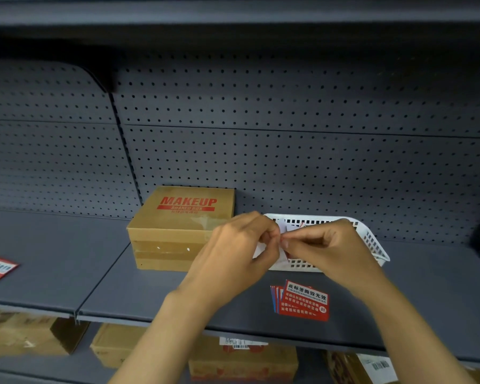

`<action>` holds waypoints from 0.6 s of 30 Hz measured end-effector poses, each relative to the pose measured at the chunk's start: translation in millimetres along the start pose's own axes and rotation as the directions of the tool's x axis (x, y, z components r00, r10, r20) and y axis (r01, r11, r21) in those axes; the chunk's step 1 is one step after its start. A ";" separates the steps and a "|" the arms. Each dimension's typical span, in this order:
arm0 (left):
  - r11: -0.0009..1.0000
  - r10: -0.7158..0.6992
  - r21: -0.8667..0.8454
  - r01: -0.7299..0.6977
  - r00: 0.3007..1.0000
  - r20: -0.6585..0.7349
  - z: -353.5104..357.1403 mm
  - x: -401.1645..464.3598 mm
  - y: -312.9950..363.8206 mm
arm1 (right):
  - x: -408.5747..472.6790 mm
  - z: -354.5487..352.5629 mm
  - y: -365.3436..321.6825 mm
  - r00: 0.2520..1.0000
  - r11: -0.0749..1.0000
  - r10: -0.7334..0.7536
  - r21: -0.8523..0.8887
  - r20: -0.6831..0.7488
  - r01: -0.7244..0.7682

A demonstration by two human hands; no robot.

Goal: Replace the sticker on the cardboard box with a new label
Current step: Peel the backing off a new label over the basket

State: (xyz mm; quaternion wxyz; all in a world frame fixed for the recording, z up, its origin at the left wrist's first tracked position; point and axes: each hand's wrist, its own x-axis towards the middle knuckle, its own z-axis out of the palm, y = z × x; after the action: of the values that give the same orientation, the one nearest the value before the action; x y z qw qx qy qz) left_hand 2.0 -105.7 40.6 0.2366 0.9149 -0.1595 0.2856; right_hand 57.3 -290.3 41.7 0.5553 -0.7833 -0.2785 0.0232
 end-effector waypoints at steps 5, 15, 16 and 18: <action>0.995 -0.069 -0.077 0.071 0.997 0.027 5.0 -1.5 -2.5 | -0.1 4.3 2.4 0.996 0.997 -0.070 -0.045 -0.063 0.067; 0.897 -0.281 -0.385 0.216 0.952 -0.120 13.4 0.3 10.3 | -5.9 3.7 8.5 0.971 0.979 -0.195 0.027 -0.139 0.200; 0.864 -0.315 -0.445 0.237 0.943 -0.110 13.4 0.1 11.9 | -5.6 3.4 8.6 0.964 0.975 -0.220 0.003 -0.151 0.223; 0.801 -0.362 -0.535 0.269 0.929 -0.076 13.5 -0.3 13.3 | -4.6 2.3 8.4 0.946 0.961 -0.277 -0.032 -0.169 0.276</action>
State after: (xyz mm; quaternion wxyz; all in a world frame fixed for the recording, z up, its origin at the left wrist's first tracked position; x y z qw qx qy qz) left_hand 2.1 -123.9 35.3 0.5298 0.8029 -0.0538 0.2678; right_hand 56.1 -292.4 32.2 0.5718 -0.7379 -0.3365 -0.1238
